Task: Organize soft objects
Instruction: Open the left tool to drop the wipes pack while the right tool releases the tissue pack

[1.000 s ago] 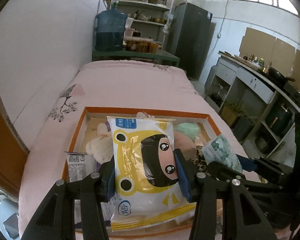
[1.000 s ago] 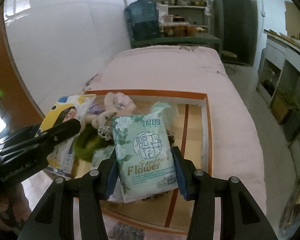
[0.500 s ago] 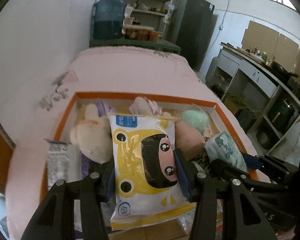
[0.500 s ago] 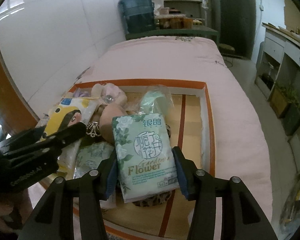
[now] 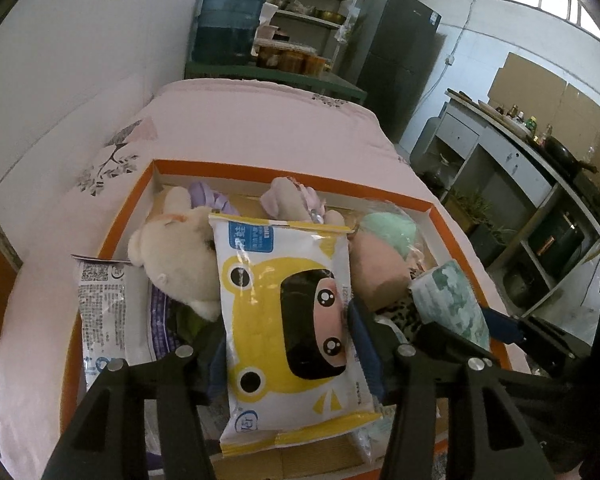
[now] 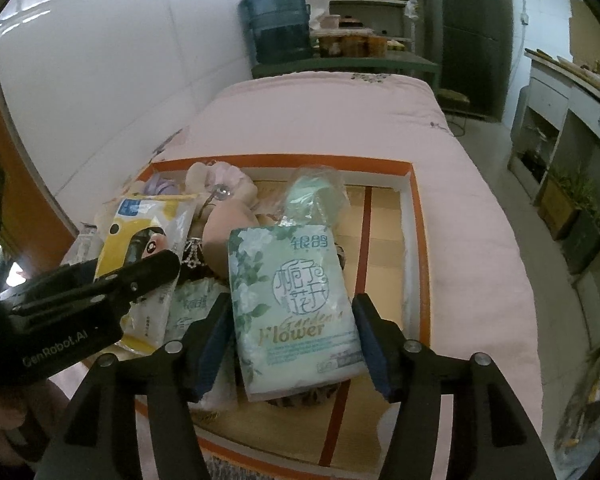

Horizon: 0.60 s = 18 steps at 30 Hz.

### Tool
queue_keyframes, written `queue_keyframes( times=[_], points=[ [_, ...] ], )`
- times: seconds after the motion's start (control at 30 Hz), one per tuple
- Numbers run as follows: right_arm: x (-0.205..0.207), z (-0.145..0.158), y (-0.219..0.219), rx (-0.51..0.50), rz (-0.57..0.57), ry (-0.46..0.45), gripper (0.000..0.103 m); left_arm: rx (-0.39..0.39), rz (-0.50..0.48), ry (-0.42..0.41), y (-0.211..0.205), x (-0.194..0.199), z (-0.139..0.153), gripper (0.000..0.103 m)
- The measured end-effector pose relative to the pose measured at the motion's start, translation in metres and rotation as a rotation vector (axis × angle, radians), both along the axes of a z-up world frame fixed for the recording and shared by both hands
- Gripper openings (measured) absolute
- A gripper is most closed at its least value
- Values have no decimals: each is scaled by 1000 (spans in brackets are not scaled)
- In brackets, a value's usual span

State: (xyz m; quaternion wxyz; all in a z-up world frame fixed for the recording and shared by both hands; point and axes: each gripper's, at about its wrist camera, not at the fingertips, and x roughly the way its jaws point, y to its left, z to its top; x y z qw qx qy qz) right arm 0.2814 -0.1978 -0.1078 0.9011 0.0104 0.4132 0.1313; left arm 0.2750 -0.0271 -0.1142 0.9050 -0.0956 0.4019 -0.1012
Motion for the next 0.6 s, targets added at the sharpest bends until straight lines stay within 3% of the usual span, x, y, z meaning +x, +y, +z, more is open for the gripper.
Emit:
queue_keyframes(
  times=[0.13, 0.6],
  points=[
    [-4, 5, -2, 3, -9, -15, 67, 11, 2, -13, -2, -6, 5, 56],
    [-30, 27, -7, 6, -48, -64, 67, 51, 3, -98, -7, -36, 35, 61]
  ],
)
